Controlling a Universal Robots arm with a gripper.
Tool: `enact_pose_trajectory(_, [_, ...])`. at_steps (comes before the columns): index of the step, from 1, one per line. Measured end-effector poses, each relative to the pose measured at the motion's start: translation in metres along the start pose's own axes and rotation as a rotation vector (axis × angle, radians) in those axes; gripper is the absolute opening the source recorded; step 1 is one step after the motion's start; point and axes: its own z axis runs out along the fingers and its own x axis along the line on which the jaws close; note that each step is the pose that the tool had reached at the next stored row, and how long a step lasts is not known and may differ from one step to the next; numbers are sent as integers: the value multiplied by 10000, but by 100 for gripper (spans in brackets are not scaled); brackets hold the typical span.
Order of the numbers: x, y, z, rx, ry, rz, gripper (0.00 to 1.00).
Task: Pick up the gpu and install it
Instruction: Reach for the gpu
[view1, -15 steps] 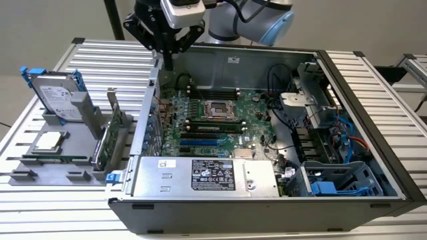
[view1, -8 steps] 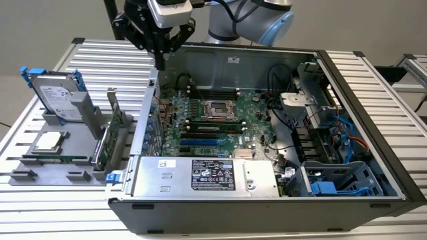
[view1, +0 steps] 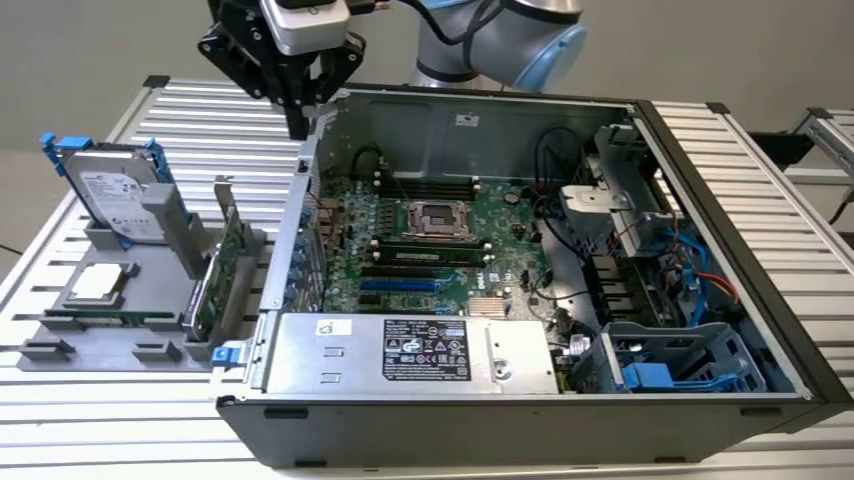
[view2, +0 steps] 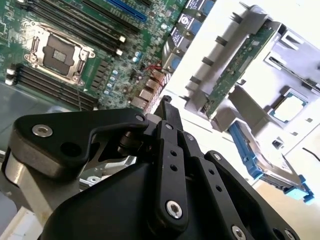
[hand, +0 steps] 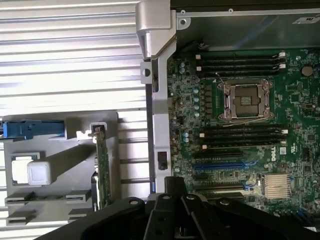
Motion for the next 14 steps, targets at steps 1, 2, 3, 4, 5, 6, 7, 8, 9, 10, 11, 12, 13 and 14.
enact_pose_trajectory(1, [28, -2, -1, 0, 0, 0, 0])
enact_pose_trajectory(2, [54, -4, -1, 0, 0, 1, 0])
enact_pose_trajectory(3, [80, -6, -2, 0, 0, 0, 0])
enact_pose_trajectory(4, [106, -8, -2, 0, 0, -1, 0])
enact_pose_trajectory(5, [135, -10, -3, -1, 0, 0, 0])
enact_pose_trajectory(6, [162, -11, -4, 0, 0, -1, 0])
enact_pose_trajectory(7, [190, -13, -4, -1, 0, 0, 0])
enact_pose_trajectory(8, [218, -15, -5, -1, 0, 1, 0])
enact_pose_trajectory(9, [246, -17, -6, -1, 1, 1, 0])
enact_pose_trajectory(10, [274, -19, -6, -1, 1, 1, 0])
enact_pose_trajectory(11, [301, -21, -7, -2, 0, 0, 0])
enact_pose_trajectory(12, [330, -23, -7, -2, 0, -1, 0])
enact_pose_trajectory(13, [355, -25, -8, -3, 0, 0, 0])
enact_pose_trajectory(14, [382, -27, -8, -3, 0, 0, 0])
